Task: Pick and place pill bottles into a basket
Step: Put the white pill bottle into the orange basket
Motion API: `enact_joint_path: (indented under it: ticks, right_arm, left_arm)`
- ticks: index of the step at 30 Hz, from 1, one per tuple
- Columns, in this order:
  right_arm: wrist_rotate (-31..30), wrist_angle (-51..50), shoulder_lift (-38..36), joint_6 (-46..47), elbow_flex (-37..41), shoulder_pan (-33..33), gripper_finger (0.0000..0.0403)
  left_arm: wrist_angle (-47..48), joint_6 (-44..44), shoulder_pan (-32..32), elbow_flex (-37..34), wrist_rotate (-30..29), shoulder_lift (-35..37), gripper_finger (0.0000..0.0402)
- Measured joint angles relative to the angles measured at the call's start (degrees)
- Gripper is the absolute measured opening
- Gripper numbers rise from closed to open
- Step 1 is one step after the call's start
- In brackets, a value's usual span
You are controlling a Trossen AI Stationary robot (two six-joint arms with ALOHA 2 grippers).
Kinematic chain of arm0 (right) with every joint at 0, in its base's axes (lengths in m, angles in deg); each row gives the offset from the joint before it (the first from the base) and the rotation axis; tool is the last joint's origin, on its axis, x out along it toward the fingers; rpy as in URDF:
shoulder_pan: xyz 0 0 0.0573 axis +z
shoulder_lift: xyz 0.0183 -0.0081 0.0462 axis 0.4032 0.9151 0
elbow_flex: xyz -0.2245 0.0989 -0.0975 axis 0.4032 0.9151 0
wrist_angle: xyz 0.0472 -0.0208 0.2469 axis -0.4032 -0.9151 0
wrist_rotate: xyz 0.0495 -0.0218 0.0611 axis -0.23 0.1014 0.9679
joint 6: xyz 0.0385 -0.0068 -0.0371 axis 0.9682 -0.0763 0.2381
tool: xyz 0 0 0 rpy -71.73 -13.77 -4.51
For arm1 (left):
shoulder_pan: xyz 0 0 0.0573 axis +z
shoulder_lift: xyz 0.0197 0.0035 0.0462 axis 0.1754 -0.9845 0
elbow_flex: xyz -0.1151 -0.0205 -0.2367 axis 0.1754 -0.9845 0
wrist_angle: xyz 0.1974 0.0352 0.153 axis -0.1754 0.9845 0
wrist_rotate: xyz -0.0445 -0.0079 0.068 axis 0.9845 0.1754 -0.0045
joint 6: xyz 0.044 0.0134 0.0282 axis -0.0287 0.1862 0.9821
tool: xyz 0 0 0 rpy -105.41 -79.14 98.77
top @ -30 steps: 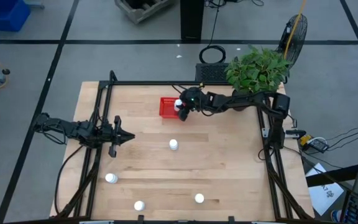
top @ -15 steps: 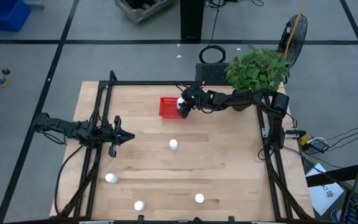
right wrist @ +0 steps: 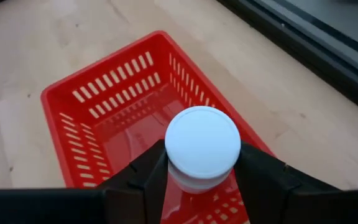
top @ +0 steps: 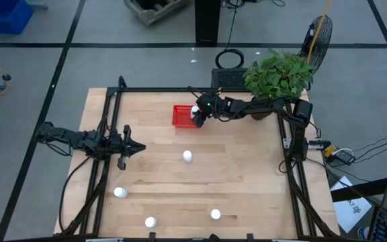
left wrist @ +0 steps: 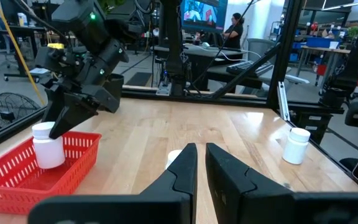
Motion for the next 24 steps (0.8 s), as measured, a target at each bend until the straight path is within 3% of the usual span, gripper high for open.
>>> enact_joint_path:
  ticks: [24]
  right_arm:
    - [0.99, -1.35, 0.00, -1.43, 0.00, -0.21, 0.0167]
  left_arm:
    - [0.01, 0.00, -0.02, 0.00, -0.02, 0.00, 0.0035]
